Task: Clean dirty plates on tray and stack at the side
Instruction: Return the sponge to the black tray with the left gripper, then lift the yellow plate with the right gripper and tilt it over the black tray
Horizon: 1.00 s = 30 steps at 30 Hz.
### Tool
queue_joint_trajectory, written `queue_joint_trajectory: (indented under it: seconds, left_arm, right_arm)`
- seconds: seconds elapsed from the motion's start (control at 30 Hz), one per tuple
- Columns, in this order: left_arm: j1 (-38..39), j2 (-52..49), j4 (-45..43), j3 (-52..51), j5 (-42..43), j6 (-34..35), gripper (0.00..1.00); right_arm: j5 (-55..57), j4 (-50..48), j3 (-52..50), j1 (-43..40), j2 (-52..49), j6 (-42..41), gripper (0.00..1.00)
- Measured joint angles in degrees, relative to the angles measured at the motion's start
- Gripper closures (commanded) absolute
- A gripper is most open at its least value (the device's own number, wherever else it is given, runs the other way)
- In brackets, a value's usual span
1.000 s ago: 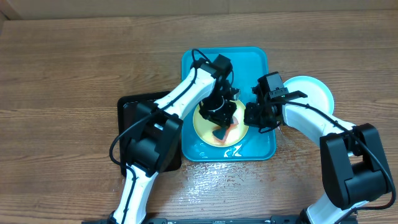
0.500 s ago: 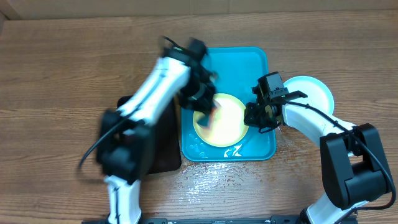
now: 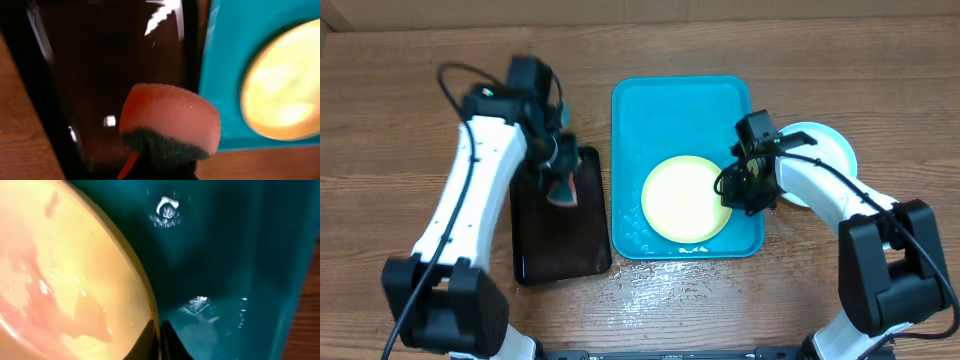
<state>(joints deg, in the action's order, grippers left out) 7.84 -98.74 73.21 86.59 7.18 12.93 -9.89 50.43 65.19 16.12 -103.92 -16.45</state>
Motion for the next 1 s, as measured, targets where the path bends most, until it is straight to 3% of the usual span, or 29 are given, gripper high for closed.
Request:
queue_joint_trajectory:
  seconds: [0.23,0.3,0.37,0.43,0.53,0.63,0.83,1.0]
  left_arm:
    - [0.0,-1.5,-9.5,-15.4,-1.0,5.0,0.94]
    - [-0.1,-1.6,-9.5,-15.8,-1.0,5.4,0.88]
    - [-0.8,-1.6,-9.2,-15.7,-1.0,5.8,0.69]
    - [-1.8,-1.6,-7.6,-15.3,-1.0,6.2,0.57]
    - [-4.6,-1.6,-4.7,-13.4,-1.0,6.4,0.49]
    - [-7.9,-1.6,-1.6,-10.4,-0.5,5.2,0.34]
    - [-13.5,-0.6,1.0,-3.4,3.5,1.5,0.19]
    - [-14.4,3.3,1.4,2.7,6.5,0.2,0.18]
  right_arm:
    - [7.5,8.1,8.3,2.3,4.9,3.3,0.96]
    - [9.8,9.1,10.6,4.4,6.0,3.8,0.96]
    - [11.9,10.1,12.6,6.8,6.6,4.1,0.96]
    - [14.0,10.0,14.1,9.7,6.6,4.5,0.96]
    - [16.2,9.6,14.7,13.4,6.6,4.5,0.96]
    - [17.4,8.6,14.8,16.9,6.6,4.6,0.96]
    - [18.8,4.2,14.8,24.4,6.6,4.6,0.96]
    - [21.6,-2.3,15.0,30.6,6.6,4.5,0.96]
